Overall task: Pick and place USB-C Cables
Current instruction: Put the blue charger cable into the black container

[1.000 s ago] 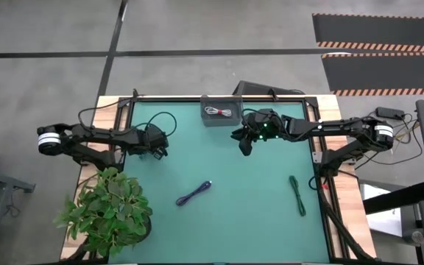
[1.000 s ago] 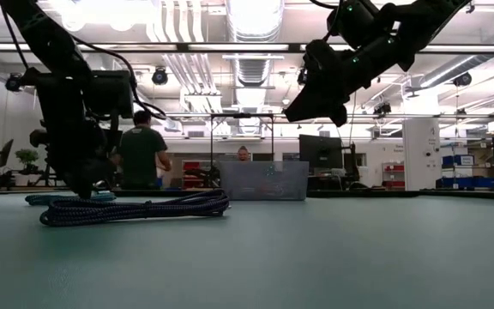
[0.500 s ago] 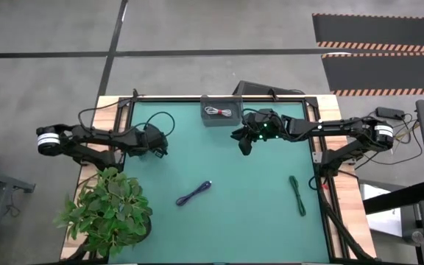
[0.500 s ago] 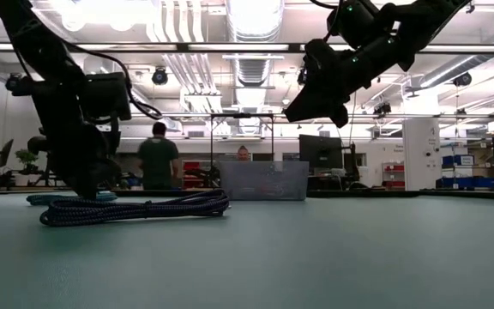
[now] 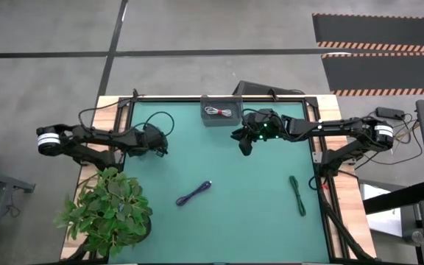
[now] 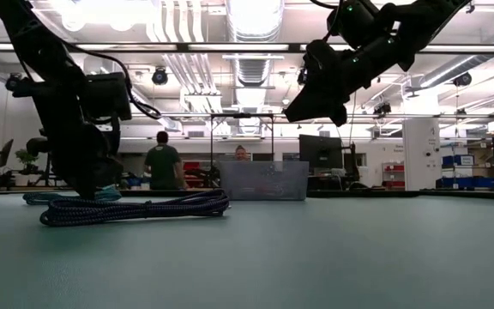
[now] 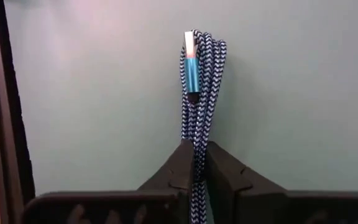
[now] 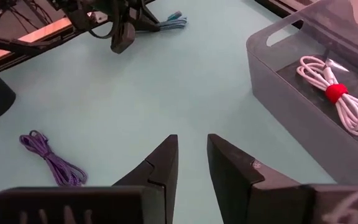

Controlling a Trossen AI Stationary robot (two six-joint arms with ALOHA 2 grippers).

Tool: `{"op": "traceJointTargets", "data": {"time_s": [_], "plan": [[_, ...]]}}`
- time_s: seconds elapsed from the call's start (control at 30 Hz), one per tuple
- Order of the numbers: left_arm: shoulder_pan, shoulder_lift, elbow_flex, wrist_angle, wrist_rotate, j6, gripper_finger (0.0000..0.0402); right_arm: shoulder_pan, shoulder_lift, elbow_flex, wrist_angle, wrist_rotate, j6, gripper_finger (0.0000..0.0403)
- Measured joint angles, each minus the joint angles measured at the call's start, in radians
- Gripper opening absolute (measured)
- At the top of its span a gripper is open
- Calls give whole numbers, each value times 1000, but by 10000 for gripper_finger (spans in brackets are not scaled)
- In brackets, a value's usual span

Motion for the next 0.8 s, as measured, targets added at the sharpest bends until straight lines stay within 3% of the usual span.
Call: {"op": "traceJointTargets", "data": {"time_s": [0.2, 0.4, 0.63, 0.8], "plan": [[-8, -51, 8, 0, 23, -2, 8, 3, 0, -5, -4, 0, -4, 68], [-38, -188, 42, 71, 17, 121, 8, 31, 0, -23, 20, 0, -24, 75], [-131, -354, 15, 388, 39, 374, 7, 95, 0, -140, 376, 0, -114, 67], [-211, -395, -15, 640, 100, 485, 7, 121, 0, -254, 664, -1, -183, 63]]}}
